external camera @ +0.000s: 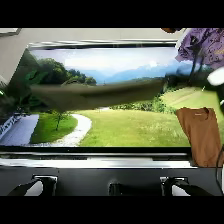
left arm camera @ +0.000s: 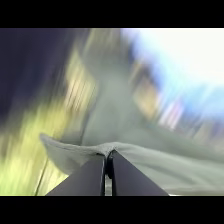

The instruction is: Fold the clothes and pants, and hang the long-sleeved shirts on hangers.

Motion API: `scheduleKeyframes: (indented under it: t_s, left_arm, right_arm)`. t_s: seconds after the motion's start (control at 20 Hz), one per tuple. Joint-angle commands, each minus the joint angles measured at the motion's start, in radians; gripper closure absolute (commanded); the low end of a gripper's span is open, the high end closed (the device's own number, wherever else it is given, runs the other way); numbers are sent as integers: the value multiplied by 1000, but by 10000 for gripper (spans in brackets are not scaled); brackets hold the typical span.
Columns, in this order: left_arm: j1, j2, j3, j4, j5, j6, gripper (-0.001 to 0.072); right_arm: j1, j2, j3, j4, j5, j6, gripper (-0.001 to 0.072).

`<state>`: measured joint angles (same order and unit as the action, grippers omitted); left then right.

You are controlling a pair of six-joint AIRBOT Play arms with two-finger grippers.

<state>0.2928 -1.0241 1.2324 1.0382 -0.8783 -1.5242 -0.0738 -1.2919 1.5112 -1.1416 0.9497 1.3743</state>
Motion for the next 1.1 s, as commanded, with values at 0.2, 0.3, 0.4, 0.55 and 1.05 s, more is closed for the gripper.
scheduleKeyframes:
  t_s: [0.2, 0.3, 0.4, 0.55, 1.05]
  left_arm:
    - [-15, 123, 537, 161, -54, -81, 696]
    - [-15, 217, 558, 246, -95, -152, 696]
    - [-15, 312, 557, 357, -165, -238, 695]
    - [-14, 389, 557, 427, -286, -261, 695]
    - [-19, 67, 430, 366, -352, -160, 694]
  right_arm:
    - [59, 170, 618, -427, 72, 215, 687]
    - [59, 274, 618, -431, 136, 215, 687]
    - [59, 364, 618, -442, 214, 218, 687]
    - [59, 423, 618, -442, 258, 237, 687]
    - [59, 138, 441, -412, 414, 267, 686]
